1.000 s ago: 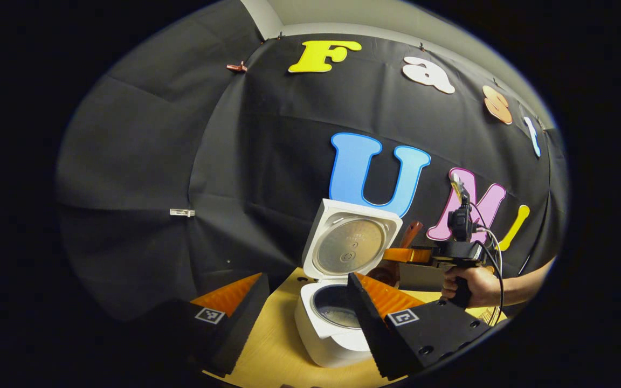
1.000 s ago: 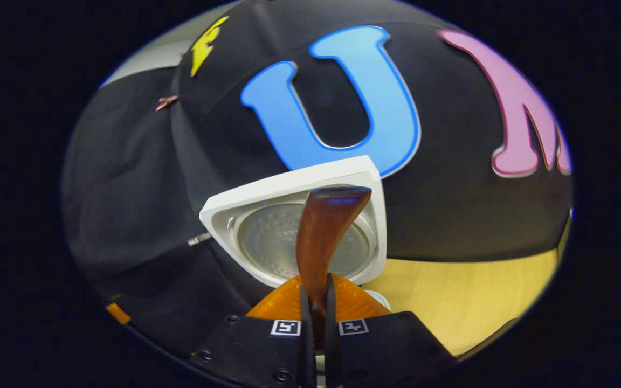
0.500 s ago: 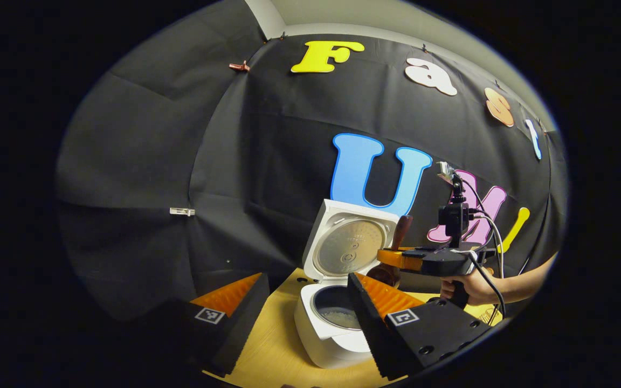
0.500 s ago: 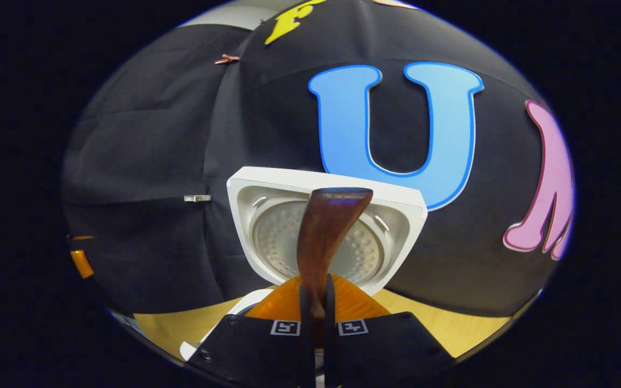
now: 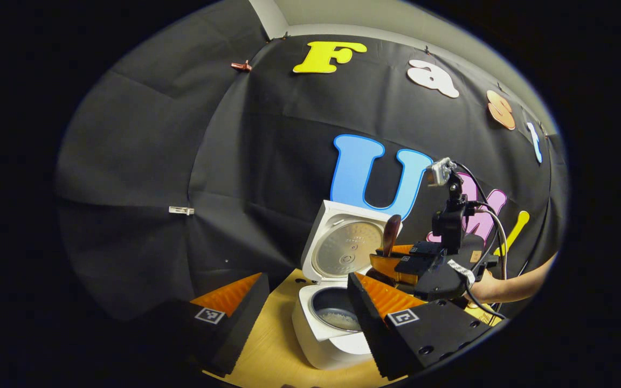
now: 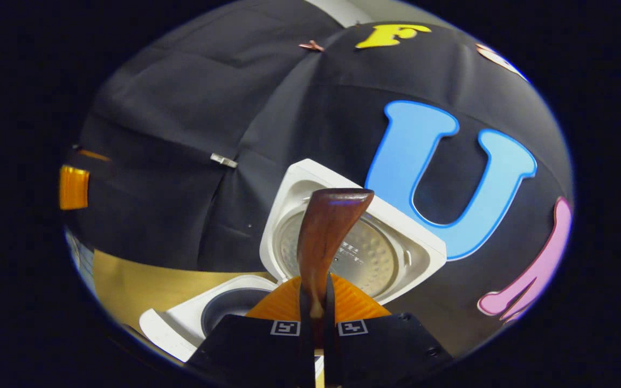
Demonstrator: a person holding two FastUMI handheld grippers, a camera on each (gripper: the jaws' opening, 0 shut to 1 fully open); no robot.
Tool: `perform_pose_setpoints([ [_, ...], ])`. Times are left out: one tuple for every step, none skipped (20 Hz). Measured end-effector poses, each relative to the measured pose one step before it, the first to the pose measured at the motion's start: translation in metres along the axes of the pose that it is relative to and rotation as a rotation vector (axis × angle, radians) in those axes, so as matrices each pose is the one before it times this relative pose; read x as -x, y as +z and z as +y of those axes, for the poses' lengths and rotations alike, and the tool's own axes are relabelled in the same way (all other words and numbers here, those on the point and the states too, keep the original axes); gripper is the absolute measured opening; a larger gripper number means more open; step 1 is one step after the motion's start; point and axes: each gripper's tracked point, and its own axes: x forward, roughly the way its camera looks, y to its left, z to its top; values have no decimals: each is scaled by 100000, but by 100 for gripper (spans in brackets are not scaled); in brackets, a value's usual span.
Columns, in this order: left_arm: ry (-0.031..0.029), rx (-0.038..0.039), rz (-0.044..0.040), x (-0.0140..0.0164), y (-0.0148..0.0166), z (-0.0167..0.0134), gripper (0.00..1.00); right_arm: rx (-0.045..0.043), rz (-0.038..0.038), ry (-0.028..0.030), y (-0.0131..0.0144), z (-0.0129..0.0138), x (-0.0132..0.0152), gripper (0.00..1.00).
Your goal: Close the left gripper, press the button to open the rice cooker; take a wooden spoon from the chopstick holder with the right hand, scoop a spoonful of rice and pour it into the rice cooker, then put the wooden spoon back into the chopstick holder.
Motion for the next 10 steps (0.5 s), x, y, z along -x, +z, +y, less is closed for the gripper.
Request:
perform_pose_setpoints([
  [396,283,135,57,-247,71,93,3478,154,1072,-114,543,76,11],
  [595,223,307,196,-120,162,93,2109,392,862,-117,474,11,11],
  [471,150,211,155,-65,41,93,-82,520,1100,-74,346,71,11],
  [529,36,-13,159,65,68,93,-2380,248,907,67,233,36,11],
  [516,22,-2,143,-106,50,93,-5143,-110,522,199,-2,61,10],
  [485,-21,-11,147,43,0,93,-6796,-36,-196,281,-386,-79,11],
  [480,-53,-38,16,79,29,93,-8542,120,-723,220,-454,8,11],
  [264,-17,-170,76,98,-26,93,-7946,262,-668,43,-457,76,11],
  [137,-27,-266,100,28,-84,93,-7394,543,-421,-18,-452,180,11],
  [-20,-72,-145,85,138,-93,93,-7779,458,-386,-162,-461,-37,11],
])
